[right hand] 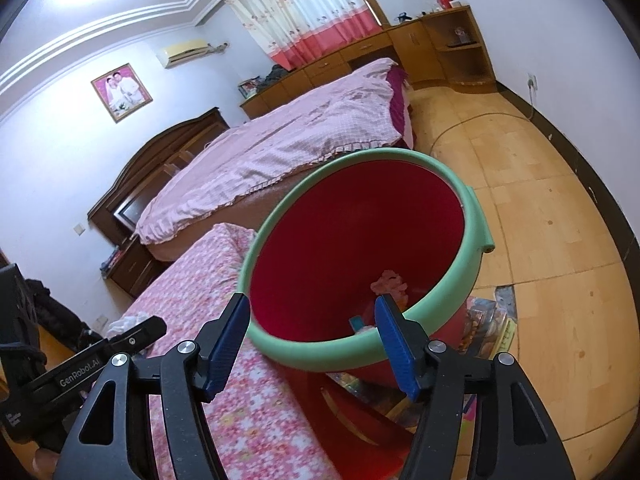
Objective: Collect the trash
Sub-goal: 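Move both tools back over the bed toward the remaining items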
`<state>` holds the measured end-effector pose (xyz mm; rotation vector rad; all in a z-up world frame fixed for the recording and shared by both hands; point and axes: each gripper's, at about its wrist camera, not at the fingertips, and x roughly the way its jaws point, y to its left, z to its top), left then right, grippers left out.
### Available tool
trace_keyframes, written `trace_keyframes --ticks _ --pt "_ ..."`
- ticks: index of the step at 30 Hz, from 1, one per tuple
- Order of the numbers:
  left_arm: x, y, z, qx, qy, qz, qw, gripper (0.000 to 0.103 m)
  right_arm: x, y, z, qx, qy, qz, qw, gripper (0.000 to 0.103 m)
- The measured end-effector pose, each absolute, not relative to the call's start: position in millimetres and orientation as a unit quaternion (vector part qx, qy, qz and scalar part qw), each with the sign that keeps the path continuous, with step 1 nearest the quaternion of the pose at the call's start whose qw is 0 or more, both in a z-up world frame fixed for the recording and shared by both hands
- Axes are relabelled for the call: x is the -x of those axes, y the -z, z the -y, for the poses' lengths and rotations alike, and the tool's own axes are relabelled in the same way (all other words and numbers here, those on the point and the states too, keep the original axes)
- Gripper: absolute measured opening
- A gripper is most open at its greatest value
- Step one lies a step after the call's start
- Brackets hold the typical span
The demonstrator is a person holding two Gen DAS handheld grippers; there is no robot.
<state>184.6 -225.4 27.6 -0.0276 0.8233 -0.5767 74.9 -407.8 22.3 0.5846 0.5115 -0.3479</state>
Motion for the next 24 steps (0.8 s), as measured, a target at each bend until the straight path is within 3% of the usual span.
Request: trace_keyframes --ticks 24 --pt "-182.6 -6.3 84.4 0.037 0.116 -0.419 0.9 0.04 -84.4 -32.5 340.9 -0.242 0.115 -0.274 0.924 0.067"
